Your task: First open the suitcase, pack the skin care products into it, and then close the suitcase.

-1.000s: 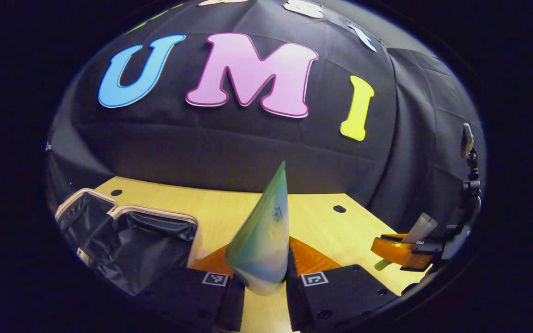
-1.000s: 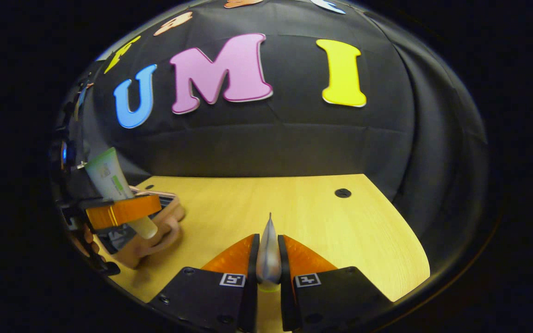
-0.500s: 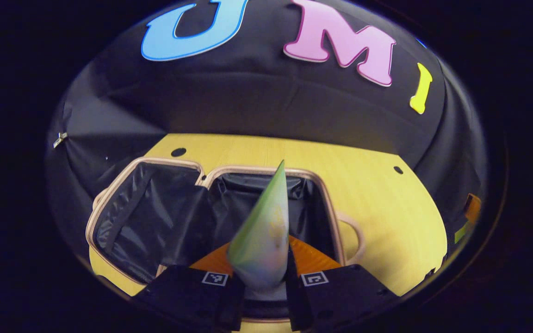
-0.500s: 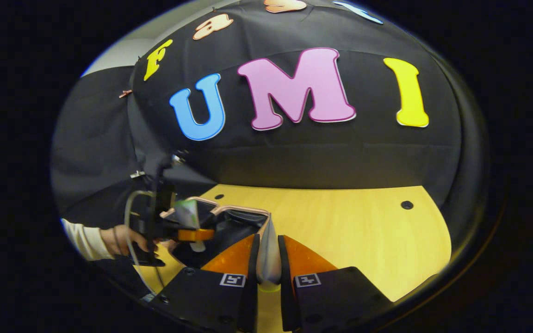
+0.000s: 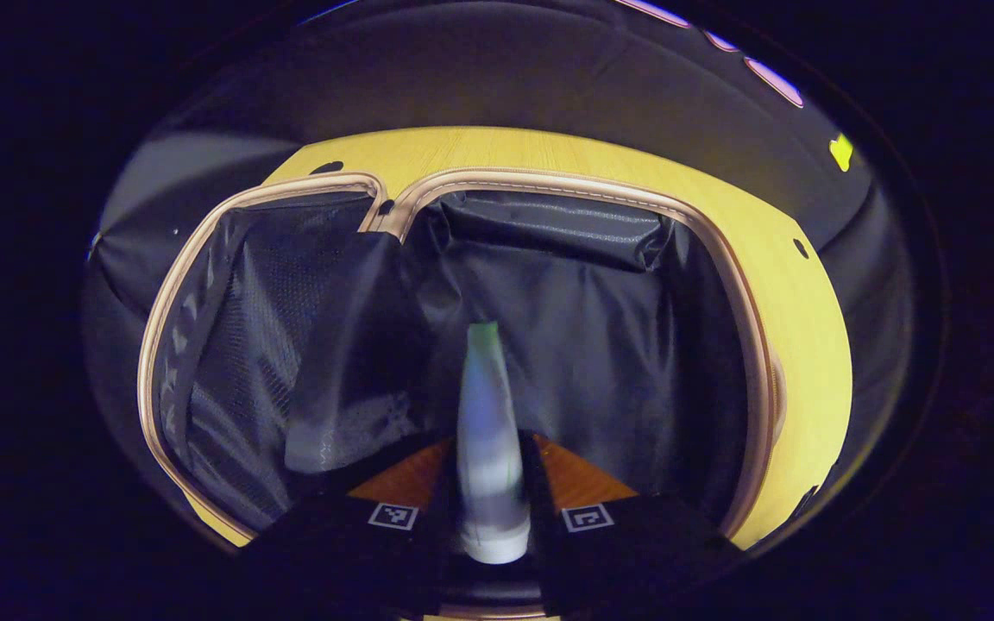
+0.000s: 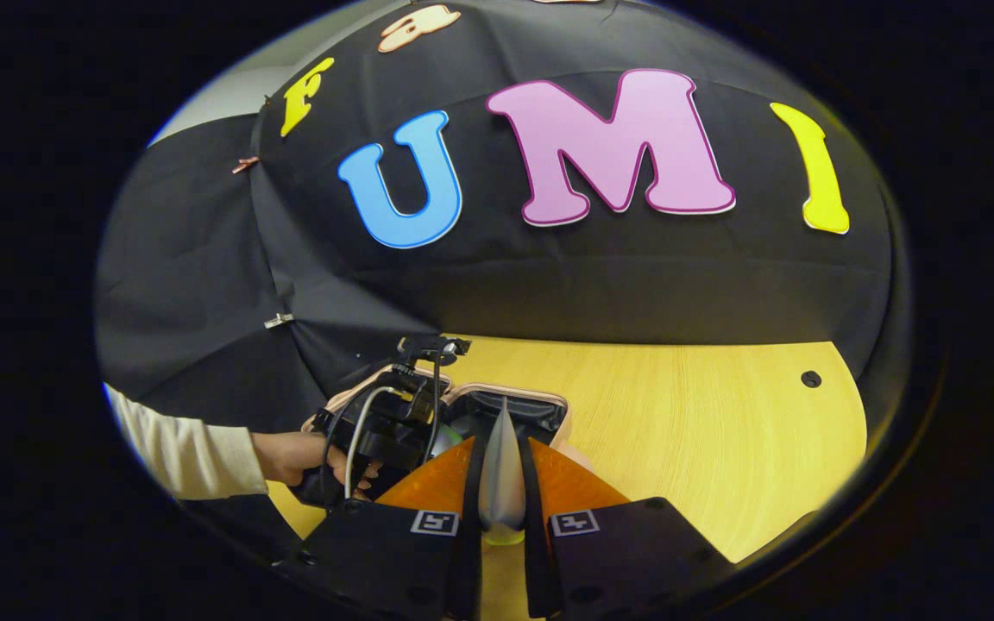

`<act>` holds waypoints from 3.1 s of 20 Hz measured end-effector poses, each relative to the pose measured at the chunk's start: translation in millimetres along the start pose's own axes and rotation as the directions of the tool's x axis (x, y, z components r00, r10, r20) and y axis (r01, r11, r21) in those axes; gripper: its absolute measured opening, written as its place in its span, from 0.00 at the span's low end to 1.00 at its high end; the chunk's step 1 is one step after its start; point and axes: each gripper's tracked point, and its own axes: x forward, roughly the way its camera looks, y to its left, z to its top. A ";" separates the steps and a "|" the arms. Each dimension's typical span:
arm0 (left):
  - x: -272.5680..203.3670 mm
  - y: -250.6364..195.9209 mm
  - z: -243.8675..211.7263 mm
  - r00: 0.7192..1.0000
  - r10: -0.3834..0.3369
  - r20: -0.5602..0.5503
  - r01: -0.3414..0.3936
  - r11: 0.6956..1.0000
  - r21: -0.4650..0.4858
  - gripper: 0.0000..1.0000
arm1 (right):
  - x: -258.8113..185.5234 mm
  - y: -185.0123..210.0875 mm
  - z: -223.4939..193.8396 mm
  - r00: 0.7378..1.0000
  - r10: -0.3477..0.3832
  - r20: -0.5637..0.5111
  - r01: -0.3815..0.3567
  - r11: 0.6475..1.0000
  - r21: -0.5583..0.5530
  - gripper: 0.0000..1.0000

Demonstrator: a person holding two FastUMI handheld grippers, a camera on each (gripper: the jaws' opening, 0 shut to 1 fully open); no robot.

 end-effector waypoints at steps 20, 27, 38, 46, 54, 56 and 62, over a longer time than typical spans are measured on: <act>-248.2 204.4 -6.0 0.787 0.162 0.595 -0.112 0.986 -0.121 0.96 | 177.9 62.8 -187.4 0.805 -0.146 -0.575 0.254 0.961 0.111 0.17; -212.0 288.1 -14.0 0.782 0.283 0.555 -0.181 0.956 -0.232 0.96 | 152.0 70.8 -156.8 0.844 -0.190 -0.502 0.253 0.966 0.060 0.89; -62.6 405.5 54.1 0.889 0.186 0.418 -0.044 0.944 -0.328 0.96 | 17.7 9.6 -83.5 0.921 -0.331 -0.206 0.326 0.943 -0.059 0.97; -5.5 390.9 46.7 0.961 0.012 0.277 0.057 0.969 -0.239 0.61 | -54.1 -41.5 -121.4 0.847 -0.456 -0.275 0.431 0.890 -0.147 0.98; -73.2 370.5 83.8 0.927 0.087 0.366 -0.014 0.980 -0.200 0.12 | -78.0 -66.9 -118.5 0.835 -0.490 -0.252 0.477 0.872 -0.113 0.99; -119.1 356.2 103.1 0.908 0.094 0.408 -0.043 0.990 -0.133 0.10 | -82.6 -73.9 -108.4 0.840 -0.492 -0.229 0.481 0.870 -0.106 0.99; -263.6 222.8 167.1 0.854 0.004 0.520 -0.066 0.993 0.101 0.08 | -100.5 -92.6 -72.1 0.854 -0.501 -0.143 0.492 0.866 -0.091 0.99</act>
